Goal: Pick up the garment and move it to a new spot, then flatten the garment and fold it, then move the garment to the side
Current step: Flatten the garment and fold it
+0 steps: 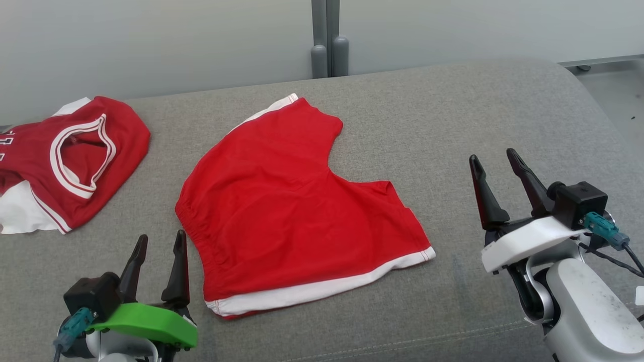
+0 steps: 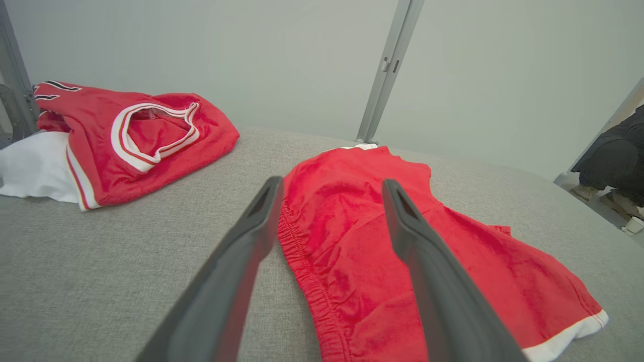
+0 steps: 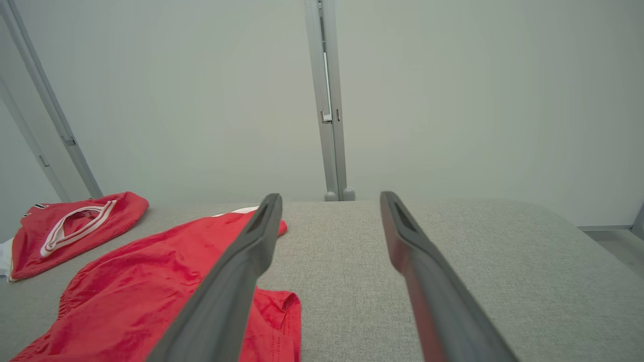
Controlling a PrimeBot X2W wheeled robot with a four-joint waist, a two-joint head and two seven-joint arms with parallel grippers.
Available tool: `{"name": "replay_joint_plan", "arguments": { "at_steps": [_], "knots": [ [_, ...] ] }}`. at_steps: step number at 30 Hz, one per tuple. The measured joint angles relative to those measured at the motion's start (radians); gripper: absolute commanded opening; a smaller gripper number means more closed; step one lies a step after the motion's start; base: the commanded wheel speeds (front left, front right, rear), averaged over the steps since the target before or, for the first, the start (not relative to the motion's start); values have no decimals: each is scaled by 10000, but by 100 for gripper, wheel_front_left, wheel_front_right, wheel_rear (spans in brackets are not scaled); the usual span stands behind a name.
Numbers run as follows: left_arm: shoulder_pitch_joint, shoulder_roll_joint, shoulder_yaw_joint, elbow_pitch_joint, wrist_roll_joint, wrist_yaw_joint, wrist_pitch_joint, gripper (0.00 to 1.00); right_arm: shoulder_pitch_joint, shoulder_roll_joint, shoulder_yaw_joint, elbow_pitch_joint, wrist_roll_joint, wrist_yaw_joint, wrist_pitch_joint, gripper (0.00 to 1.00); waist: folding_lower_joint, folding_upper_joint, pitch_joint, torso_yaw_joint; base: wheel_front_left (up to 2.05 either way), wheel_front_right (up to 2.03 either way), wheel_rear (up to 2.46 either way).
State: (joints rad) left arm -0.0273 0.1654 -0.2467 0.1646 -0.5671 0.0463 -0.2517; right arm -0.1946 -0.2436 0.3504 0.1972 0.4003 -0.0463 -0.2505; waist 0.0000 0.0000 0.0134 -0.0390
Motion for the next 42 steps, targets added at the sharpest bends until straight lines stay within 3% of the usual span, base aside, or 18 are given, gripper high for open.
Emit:
{"name": "replay_joint_plan", "arguments": {
  "at_steps": [14,28,42],
  "knots": [
    [683,-468,341,-546,355,167,0,100,818,290,-167,-362,-253,-8,0,100,0,0,-167,89,0,0,0],
    [1018,-548,451,-803,531,159,0,100,1061,460,-447,-606,-426,40,-2,100,0,0,-105,165,0,0,0],
    [1455,-424,-391,978,757,-353,184,100,1181,564,-518,-673,-594,347,-2,100,0,0,251,73,0,0,0]
  ]
}}
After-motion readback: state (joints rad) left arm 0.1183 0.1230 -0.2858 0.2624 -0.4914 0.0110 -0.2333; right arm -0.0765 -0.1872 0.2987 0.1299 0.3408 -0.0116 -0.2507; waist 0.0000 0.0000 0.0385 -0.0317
